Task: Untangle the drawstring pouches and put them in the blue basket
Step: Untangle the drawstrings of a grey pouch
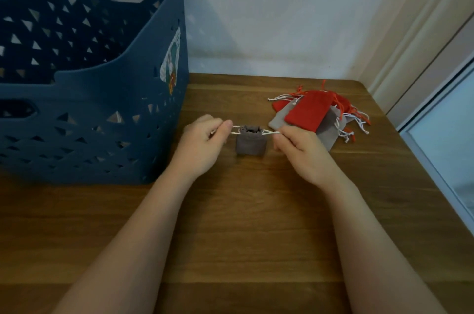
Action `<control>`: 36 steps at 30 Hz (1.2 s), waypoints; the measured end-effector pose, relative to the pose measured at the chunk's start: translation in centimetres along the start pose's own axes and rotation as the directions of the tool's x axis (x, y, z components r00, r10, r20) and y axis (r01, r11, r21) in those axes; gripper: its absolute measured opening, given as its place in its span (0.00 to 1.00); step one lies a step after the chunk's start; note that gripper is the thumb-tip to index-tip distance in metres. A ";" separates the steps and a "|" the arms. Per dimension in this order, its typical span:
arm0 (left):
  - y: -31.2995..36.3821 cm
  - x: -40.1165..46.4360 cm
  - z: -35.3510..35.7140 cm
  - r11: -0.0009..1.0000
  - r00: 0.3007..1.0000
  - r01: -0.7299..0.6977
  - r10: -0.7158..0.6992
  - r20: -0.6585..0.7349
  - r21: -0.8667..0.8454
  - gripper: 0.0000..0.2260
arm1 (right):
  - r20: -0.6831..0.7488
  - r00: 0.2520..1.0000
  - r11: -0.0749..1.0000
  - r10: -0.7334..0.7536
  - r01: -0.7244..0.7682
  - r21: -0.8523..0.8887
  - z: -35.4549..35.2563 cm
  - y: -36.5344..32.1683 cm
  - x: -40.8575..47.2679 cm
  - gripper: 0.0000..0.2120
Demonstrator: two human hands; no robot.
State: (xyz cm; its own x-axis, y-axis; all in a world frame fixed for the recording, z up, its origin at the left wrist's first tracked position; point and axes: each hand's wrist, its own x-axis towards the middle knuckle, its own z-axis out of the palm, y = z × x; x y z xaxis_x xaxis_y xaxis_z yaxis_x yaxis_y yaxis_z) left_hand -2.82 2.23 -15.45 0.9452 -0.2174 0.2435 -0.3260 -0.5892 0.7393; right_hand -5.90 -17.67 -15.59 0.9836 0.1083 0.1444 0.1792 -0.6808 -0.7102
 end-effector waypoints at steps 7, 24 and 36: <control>1.9 -0.4 0.7 0.559 0.897 0.400 -0.403 0.184 -0.726 0.18 | 0.009 0.979 0.609 0.204 -0.134 0.781 0.6 -1.3 -0.1 0.19; 2.9 -0.5 0.8 0.213 0.852 0.436 -0.411 0.324 -0.874 0.16 | -0.028 0.925 0.408 0.379 -0.140 0.902 2.9 -2.3 0.8 0.16; 4.1 -1.3 0.9 0.791 0.977 0.198 -0.205 0.053 -0.579 0.11 | -0.047 0.996 0.859 0.080 -0.045 0.509 2.7 -3.6 -0.5 0.07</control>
State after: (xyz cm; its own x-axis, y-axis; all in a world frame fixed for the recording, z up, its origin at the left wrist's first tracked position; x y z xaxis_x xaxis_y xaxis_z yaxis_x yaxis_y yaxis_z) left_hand -5.38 -0.67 -13.29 0.9897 -0.1327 0.0527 -0.0609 -0.0584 0.9964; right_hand -6.94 -13.31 -14.90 0.9927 0.0191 0.1190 0.1203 -0.2210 -0.9678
